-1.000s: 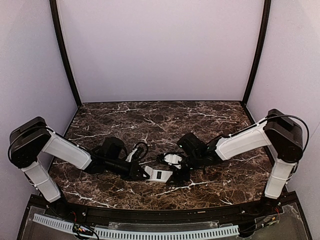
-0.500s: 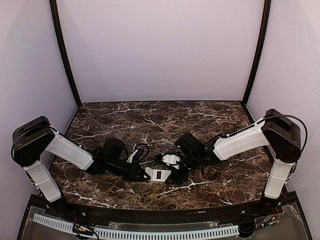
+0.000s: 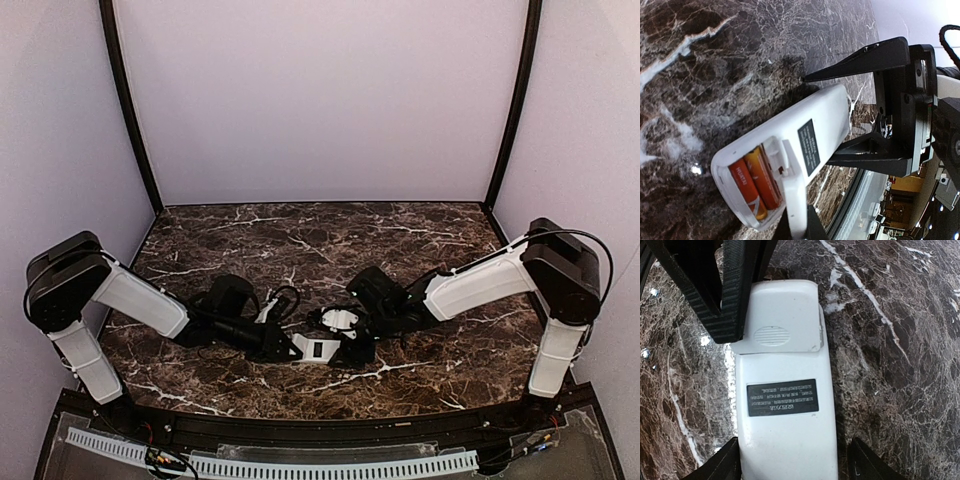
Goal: Load the batteries into the remote control
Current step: Load the battery cover onto the remote control without the battery cover.
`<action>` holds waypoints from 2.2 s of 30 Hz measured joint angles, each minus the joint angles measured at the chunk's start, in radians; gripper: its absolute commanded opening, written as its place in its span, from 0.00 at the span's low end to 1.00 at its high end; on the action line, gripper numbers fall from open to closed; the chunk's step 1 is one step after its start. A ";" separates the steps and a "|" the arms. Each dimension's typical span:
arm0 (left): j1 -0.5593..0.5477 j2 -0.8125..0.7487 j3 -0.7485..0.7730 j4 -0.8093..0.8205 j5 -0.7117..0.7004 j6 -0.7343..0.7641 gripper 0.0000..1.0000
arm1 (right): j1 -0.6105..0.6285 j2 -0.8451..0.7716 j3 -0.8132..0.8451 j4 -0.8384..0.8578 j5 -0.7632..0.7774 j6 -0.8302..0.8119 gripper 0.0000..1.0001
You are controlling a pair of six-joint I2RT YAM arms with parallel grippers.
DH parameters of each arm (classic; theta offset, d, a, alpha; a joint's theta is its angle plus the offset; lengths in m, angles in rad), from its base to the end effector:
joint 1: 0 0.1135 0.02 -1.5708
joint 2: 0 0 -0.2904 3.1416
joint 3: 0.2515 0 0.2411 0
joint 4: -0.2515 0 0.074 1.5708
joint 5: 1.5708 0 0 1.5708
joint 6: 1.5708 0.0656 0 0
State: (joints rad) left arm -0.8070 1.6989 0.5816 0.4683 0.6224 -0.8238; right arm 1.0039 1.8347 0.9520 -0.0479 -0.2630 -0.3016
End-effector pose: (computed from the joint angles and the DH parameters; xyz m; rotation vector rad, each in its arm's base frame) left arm 0.1901 -0.2538 0.1410 0.3835 2.5376 -1.4750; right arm 0.1856 0.3233 0.1414 -1.6453 1.9670 0.6103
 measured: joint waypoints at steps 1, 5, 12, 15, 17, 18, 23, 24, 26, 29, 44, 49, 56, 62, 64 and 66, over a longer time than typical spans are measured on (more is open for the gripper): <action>0.000 0.000 0.003 -0.006 -0.003 0.000 0.00 | 0.002 0.000 0.000 0.000 0.002 0.000 0.69; 0.000 -0.003 0.003 -0.015 -0.011 -0.015 0.00 | 0.004 0.001 0.002 -0.003 0.007 0.000 0.68; -0.001 -0.013 0.003 -0.032 -0.027 -0.053 0.00 | 0.013 0.006 0.012 -0.011 0.011 0.005 0.65; -0.002 -0.013 0.003 -0.034 -0.033 -0.063 0.00 | 0.019 0.010 0.017 -0.013 0.014 0.009 0.64; -0.003 -0.014 0.004 -0.039 -0.037 -0.067 0.00 | 0.021 0.012 0.020 -0.013 0.014 0.014 0.64; -0.003 -0.015 0.007 -0.044 -0.039 -0.068 0.00 | 0.023 0.013 0.022 -0.014 0.014 0.017 0.64; -0.003 -0.016 0.021 -0.074 -0.043 -0.072 0.02 | 0.036 0.014 0.026 -0.020 0.018 0.027 0.64; -0.003 -0.016 0.027 -0.085 -0.043 -0.071 0.03 | 0.036 0.014 0.026 -0.020 0.018 0.027 0.64; -0.003 -0.016 0.036 -0.104 -0.044 -0.069 0.07 | 0.036 0.014 0.026 -0.021 0.018 0.026 0.64; -0.005 -0.016 0.051 -0.137 -0.053 -0.058 0.11 | 0.037 0.014 0.026 -0.021 0.018 0.026 0.64; -0.004 -0.027 0.100 -0.250 -0.140 0.003 0.23 | 0.043 0.014 0.026 -0.021 0.013 0.026 0.63; -0.006 -0.042 0.101 -0.270 -0.153 0.018 0.25 | 0.043 0.014 0.026 -0.021 0.013 0.028 0.62; -0.024 -0.062 0.111 -0.314 -0.183 0.051 0.26 | 0.042 0.014 0.026 -0.019 0.011 0.035 0.61; -0.032 -0.080 0.111 -0.337 -0.202 0.065 0.31 | 0.034 0.014 0.022 -0.008 -0.003 0.048 0.61; -0.034 -0.088 0.111 -0.347 -0.205 0.069 0.32 | 0.033 0.014 0.021 -0.007 -0.007 0.050 0.61; -0.034 -0.094 0.111 -0.356 -0.212 0.072 0.32 | 0.031 0.014 0.019 -0.004 -0.010 0.051 0.61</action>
State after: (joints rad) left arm -0.8406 1.6047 0.6930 0.1127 0.4107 -0.7513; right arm 1.0348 1.8488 0.9714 -0.0521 -0.2729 -0.2501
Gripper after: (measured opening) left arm 0.315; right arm 0.609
